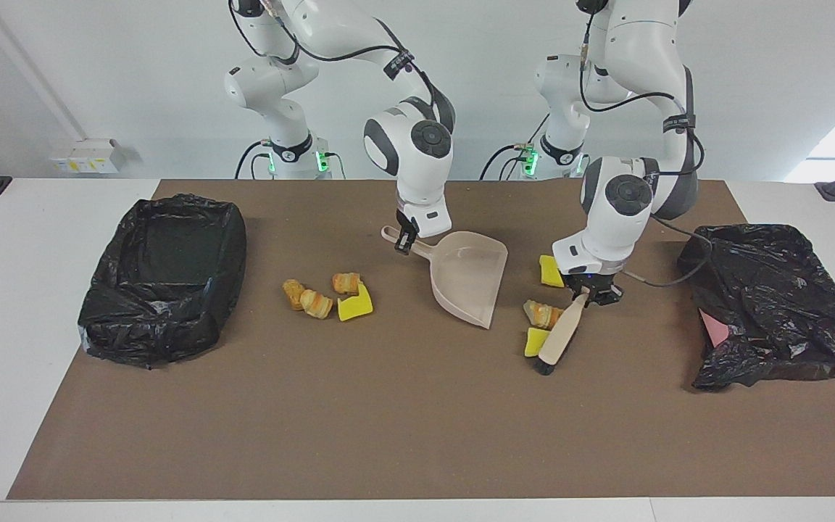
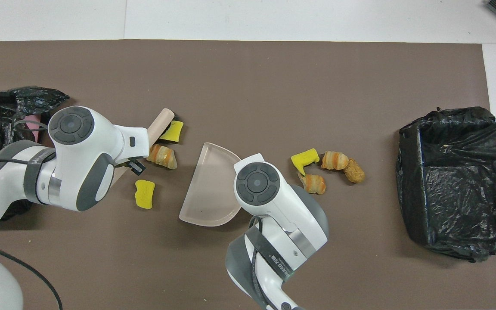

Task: Sweep and dump trash in bin
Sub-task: 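Sweep the sponges and rolls into the dustpan with the left gripper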

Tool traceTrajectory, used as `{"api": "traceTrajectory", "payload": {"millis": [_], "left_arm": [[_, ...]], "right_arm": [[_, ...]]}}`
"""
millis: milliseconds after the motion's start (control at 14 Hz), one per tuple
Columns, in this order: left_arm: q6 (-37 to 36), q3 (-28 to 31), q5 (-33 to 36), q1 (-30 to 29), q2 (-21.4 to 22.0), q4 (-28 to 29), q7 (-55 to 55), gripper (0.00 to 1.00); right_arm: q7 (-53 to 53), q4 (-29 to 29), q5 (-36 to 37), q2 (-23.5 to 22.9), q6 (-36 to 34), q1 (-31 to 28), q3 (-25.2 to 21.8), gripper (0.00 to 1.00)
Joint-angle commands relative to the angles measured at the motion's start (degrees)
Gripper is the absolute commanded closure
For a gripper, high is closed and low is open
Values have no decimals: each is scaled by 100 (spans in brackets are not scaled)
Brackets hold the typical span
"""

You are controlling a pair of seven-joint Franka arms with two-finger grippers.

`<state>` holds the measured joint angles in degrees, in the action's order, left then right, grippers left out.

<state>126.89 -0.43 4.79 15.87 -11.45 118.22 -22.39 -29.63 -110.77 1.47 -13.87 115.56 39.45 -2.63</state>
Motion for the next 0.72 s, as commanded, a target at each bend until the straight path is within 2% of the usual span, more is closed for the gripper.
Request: {"api": "traceTrajectory", "payload": {"millis": [0,429,644], "left_arm": [[-444,52,-180,390,266,236,252,100],[-1192,52,-1146,1189,442,254,673,100],[-1473,61,-1375,1234,661,210,823,100]], "right_arm": [[-69,-67,73,16,81,-192,26,100],[-70,-234,64,16,222,-210,26,100],[-70,-278,64,33,230,-236,26,100]]}}
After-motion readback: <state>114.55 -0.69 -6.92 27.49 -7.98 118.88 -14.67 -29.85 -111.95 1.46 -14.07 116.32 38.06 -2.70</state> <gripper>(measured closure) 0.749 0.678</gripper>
